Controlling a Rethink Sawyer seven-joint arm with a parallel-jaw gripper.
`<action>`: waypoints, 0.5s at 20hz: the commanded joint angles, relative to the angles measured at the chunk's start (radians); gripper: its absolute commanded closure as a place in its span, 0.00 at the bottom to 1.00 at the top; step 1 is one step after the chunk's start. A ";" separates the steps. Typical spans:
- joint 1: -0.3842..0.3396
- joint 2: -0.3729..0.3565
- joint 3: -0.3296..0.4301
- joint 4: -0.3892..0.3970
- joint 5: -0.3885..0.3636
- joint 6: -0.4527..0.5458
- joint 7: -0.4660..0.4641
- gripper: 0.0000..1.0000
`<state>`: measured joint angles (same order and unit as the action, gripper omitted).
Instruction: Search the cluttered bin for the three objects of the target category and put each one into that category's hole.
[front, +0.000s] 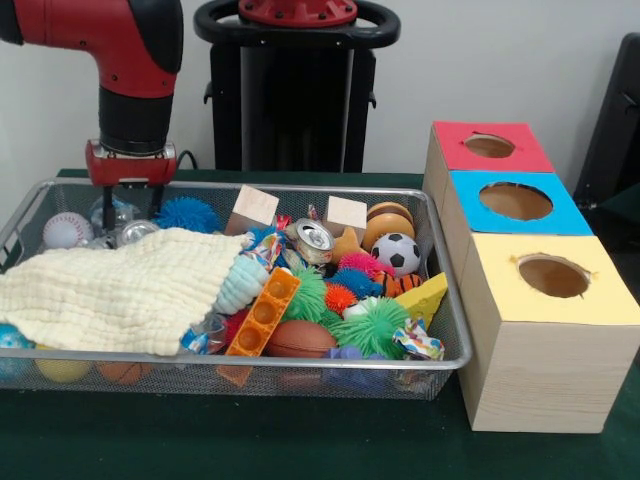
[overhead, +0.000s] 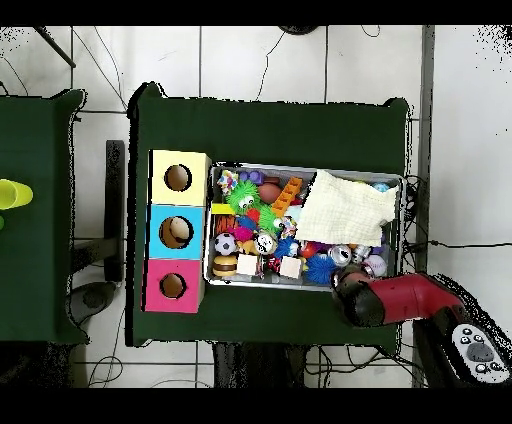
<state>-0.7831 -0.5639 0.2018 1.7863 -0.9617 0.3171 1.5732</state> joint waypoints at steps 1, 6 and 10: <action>0.050 -0.022 -0.070 -0.036 -0.033 -0.012 0.100 0.00; 0.084 -0.073 -0.070 -0.016 0.011 0.052 0.053 0.00; 0.091 -0.086 -0.062 -0.002 0.030 0.083 0.019 0.00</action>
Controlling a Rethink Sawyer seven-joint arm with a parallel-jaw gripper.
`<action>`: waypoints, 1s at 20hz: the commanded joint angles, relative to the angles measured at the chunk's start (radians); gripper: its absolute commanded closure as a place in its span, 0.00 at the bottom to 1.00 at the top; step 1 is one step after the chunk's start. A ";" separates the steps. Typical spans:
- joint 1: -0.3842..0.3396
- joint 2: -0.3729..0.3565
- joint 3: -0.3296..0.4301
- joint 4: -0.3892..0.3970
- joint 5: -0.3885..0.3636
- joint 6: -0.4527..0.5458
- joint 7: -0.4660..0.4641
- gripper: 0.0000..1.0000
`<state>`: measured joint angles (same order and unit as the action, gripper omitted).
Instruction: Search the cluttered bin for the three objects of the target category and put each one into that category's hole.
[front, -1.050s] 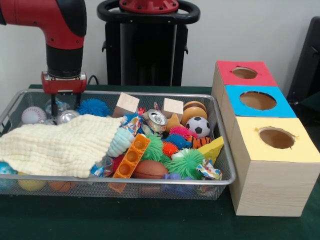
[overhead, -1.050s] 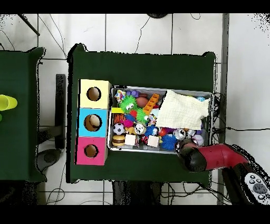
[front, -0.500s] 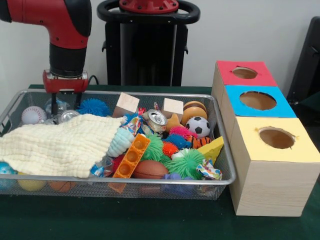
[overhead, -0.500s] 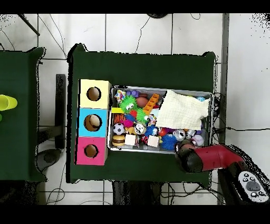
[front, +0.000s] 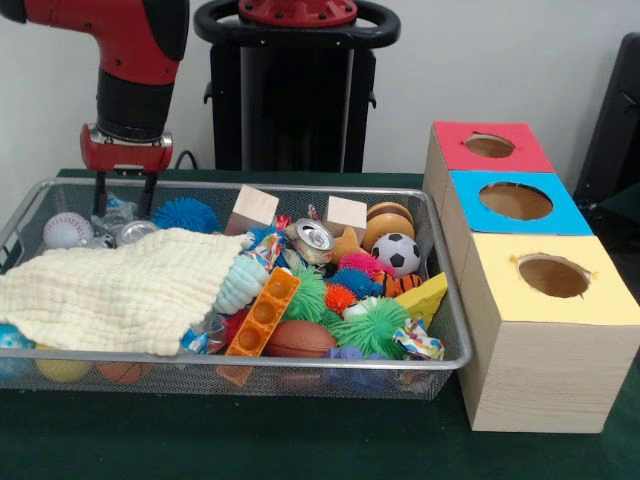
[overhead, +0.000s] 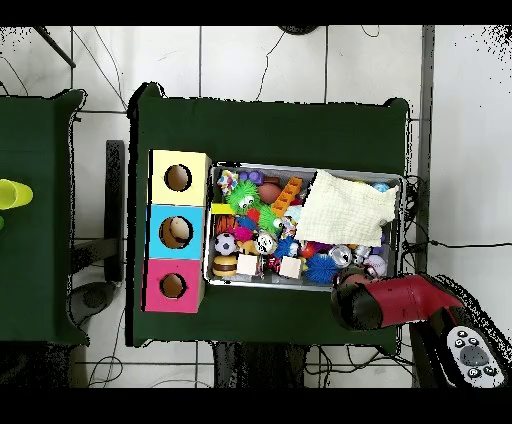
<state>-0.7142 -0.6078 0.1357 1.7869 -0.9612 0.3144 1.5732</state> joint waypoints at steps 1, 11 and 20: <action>0.027 -0.038 0.002 -0.005 0.030 0.086 0.021 0.00; 0.044 0.041 -0.030 -0.041 0.005 0.043 0.054 0.00; 0.031 0.131 -0.040 -0.078 -0.003 0.012 0.062 0.00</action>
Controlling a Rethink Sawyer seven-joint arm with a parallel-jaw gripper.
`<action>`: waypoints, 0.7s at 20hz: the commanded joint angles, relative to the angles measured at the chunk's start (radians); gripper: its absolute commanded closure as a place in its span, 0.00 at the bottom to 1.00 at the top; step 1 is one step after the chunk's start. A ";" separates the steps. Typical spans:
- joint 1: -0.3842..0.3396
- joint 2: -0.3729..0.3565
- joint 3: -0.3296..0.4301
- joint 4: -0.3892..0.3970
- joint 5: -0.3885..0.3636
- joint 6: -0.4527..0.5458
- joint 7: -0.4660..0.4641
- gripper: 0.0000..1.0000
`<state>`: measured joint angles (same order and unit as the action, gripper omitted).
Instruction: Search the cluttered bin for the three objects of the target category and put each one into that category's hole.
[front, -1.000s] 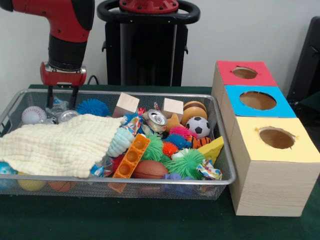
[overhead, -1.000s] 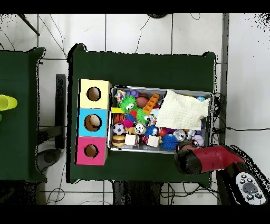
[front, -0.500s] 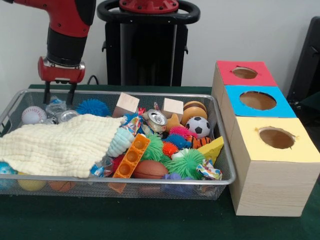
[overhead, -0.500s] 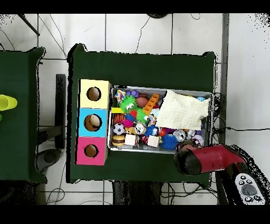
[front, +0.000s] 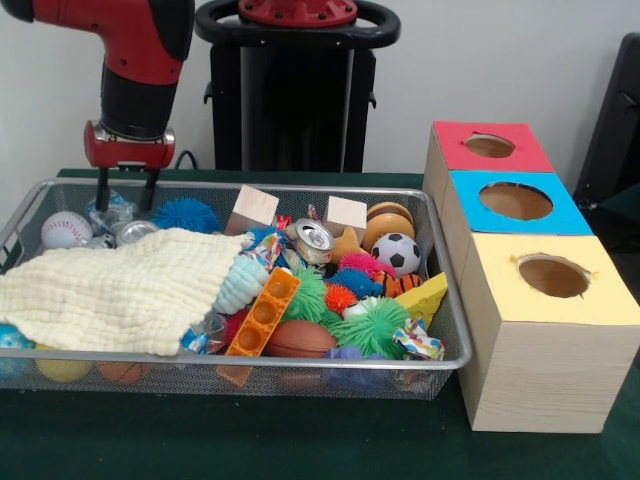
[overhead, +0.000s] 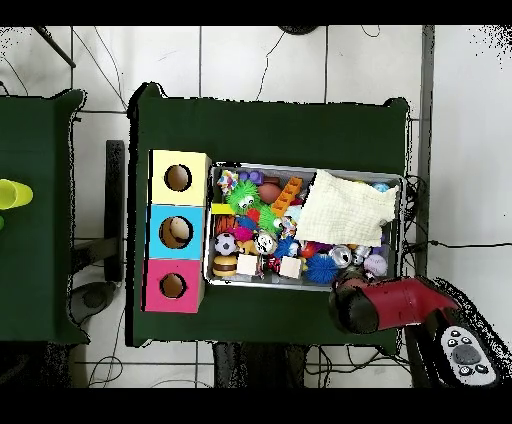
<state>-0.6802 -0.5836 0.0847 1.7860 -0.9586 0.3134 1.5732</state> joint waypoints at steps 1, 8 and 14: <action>-0.002 0.115 0.010 -0.082 -0.007 0.008 0.063 0.00; 0.003 0.164 -0.001 -0.102 -0.014 -0.031 0.090 0.00; 0.045 0.209 -0.038 -0.135 -0.011 -0.092 0.156 0.00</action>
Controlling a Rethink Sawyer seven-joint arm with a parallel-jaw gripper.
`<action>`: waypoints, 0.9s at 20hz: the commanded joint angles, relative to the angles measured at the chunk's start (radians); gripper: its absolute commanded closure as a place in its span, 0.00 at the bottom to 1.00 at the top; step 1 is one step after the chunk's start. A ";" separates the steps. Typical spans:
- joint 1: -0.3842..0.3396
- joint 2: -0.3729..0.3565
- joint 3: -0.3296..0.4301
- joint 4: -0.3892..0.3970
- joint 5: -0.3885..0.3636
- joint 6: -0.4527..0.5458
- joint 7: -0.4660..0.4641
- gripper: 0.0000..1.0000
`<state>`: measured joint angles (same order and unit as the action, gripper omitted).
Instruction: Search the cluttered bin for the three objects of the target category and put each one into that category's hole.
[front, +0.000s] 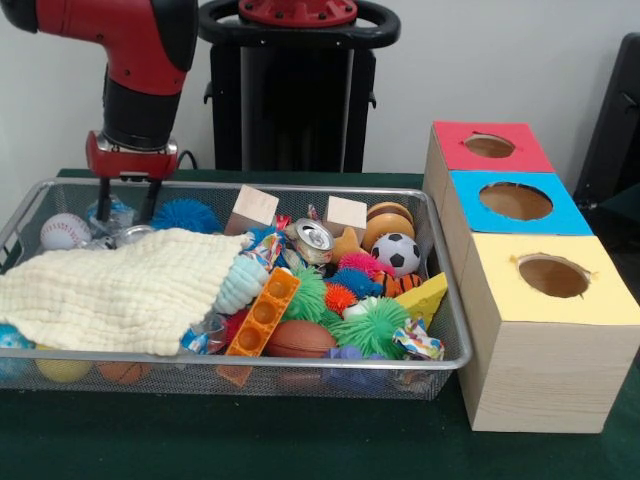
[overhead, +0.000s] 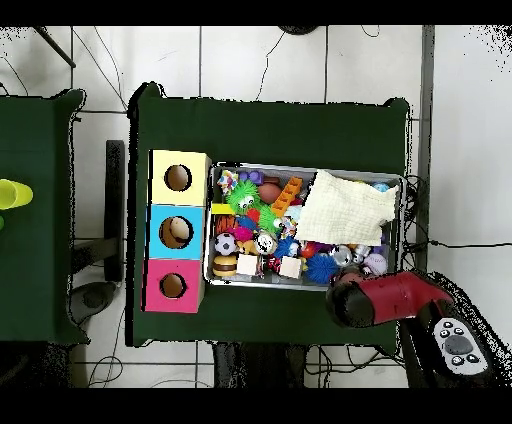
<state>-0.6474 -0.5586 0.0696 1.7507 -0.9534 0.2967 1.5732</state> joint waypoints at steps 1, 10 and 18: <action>0.016 0.193 -0.028 -0.104 -0.014 -0.083 0.160 0.00; 0.036 0.234 -0.050 -0.128 0.022 -0.113 0.155 0.00; 0.023 0.223 -0.031 -0.118 0.055 -0.048 0.088 1.00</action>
<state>-0.6087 -0.4641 0.0145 1.6756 -0.9237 0.1927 1.5732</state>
